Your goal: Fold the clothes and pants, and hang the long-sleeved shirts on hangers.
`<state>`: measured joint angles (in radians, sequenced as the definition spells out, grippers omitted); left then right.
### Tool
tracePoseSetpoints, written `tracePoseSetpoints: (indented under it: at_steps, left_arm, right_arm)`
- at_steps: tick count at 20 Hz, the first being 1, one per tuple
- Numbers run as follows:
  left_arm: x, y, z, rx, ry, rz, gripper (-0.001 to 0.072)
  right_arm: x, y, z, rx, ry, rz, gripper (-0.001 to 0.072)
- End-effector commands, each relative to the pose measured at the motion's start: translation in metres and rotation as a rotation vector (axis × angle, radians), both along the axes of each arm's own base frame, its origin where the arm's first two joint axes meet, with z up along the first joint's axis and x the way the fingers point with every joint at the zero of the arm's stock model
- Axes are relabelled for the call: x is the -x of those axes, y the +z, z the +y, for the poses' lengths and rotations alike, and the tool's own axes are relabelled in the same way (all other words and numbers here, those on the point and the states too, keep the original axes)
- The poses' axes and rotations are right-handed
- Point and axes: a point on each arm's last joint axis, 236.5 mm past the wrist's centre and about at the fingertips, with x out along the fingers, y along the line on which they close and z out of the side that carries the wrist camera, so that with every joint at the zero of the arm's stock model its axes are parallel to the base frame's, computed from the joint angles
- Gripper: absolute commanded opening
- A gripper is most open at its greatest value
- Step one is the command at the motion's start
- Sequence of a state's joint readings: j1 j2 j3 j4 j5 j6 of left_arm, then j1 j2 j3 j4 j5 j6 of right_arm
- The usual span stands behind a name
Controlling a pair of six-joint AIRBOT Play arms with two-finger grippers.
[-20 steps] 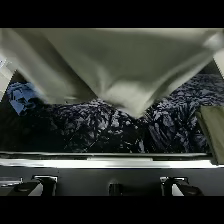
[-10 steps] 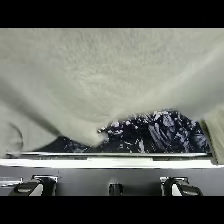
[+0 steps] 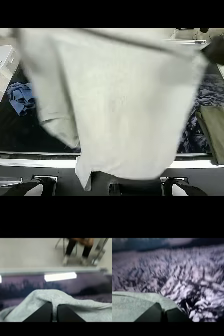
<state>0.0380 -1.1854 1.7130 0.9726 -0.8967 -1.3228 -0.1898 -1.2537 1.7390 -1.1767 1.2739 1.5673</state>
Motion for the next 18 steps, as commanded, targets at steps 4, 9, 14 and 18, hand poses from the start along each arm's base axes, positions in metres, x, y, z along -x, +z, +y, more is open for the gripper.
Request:
tracePoseSetpoints:
  at_steps: [4,9,14,18]
  left_arm:
    - [-0.048,-0.273,-0.013,0.081,-0.038,0.747,0.0026]
    - [-0.001,-0.351,-0.046,0.041,-0.177,1.075,0.0031]
    - [0.068,-0.364,0.008,-0.111,-0.184,1.345,0.0621]
    - [0.121,-0.393,0.005,-0.058,-0.201,1.417,0.0554]
  right_arm:
    - [-0.036,-0.21,0.026,-0.316,-0.082,0.589,0.0048]
    - [-0.022,-0.254,0.046,-0.23,-0.017,0.72,0.0117]
    - [0.042,-0.245,-0.046,-0.094,-0.066,0.886,0.0546]
    - [0.121,-0.258,-0.092,-0.175,-0.145,1.065,0.0569]
